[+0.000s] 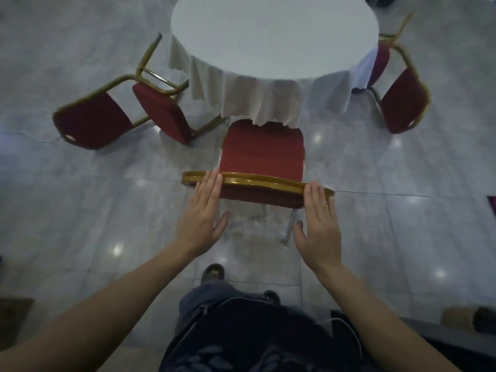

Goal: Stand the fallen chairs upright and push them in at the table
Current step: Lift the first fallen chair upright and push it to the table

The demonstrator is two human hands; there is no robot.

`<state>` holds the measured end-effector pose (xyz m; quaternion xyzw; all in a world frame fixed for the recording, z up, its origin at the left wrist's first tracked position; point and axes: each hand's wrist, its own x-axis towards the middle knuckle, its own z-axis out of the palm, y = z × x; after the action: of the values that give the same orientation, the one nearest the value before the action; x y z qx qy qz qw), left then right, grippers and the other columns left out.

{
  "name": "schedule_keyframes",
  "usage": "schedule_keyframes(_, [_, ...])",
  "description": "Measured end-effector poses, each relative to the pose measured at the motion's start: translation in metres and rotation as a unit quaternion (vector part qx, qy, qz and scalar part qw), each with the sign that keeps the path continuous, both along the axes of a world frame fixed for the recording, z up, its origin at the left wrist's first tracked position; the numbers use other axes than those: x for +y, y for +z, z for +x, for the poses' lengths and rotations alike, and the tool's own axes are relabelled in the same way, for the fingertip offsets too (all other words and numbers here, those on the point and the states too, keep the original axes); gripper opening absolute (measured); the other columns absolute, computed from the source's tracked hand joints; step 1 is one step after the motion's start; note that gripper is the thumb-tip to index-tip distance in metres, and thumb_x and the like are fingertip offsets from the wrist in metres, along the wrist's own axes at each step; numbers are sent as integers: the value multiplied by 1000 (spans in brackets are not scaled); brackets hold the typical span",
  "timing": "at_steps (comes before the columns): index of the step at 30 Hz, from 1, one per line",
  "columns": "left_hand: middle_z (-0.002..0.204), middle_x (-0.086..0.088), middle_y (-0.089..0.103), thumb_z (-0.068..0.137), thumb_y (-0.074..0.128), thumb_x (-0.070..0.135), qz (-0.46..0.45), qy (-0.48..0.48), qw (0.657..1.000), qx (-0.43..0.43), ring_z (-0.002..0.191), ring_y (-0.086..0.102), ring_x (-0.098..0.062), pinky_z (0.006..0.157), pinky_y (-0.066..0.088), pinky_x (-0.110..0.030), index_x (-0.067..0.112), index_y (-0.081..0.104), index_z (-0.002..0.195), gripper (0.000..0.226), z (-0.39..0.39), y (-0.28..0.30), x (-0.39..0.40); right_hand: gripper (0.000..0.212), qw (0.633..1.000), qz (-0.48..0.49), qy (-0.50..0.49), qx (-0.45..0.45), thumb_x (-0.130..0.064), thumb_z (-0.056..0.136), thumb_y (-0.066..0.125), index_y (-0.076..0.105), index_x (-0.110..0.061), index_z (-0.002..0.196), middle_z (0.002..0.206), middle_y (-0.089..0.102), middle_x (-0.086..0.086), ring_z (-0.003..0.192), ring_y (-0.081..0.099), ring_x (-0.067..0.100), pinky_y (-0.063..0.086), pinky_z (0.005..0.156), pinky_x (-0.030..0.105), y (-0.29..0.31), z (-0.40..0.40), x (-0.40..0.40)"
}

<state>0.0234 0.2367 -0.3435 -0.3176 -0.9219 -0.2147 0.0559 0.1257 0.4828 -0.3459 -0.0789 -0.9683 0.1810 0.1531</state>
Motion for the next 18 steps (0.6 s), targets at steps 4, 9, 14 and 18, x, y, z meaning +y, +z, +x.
schedule_keyframes(4, [162,-7,2,91,55,29,-17,7,1000,-6,151,1,-21,121,18,-46,5,7,153,82,-13,1,17,76,1000,-10,9,-12,-9,89,56,16,-5,153,161,16,9,150,8,19,18,121,43,2,-18,18])
schedule_keyframes(9, [162,-7,-1,89,61,28,-45,2,999,-1,150,-1,-21,122,17,-44,7,2,153,89,-45,6,38,76,999,-25,6,-23,-11,90,56,14,-7,154,162,13,7,150,6,17,26,119,41,6,-54,44])
schedule_keyframes(14, [163,-4,-3,89,61,29,-53,-4,999,-5,150,-4,-18,122,14,-38,10,1,154,90,-83,9,54,75,999,-18,0,-27,-11,91,53,13,-7,154,162,13,7,150,7,18,25,120,40,6,-94,63])
schedule_keyframes(18, [162,-4,-4,89,60,28,-57,-4,998,3,150,-3,-18,122,17,-39,10,0,153,89,-114,11,65,74,1000,-3,5,-27,-8,90,52,14,-7,154,162,15,8,150,8,18,26,119,40,9,-124,76])
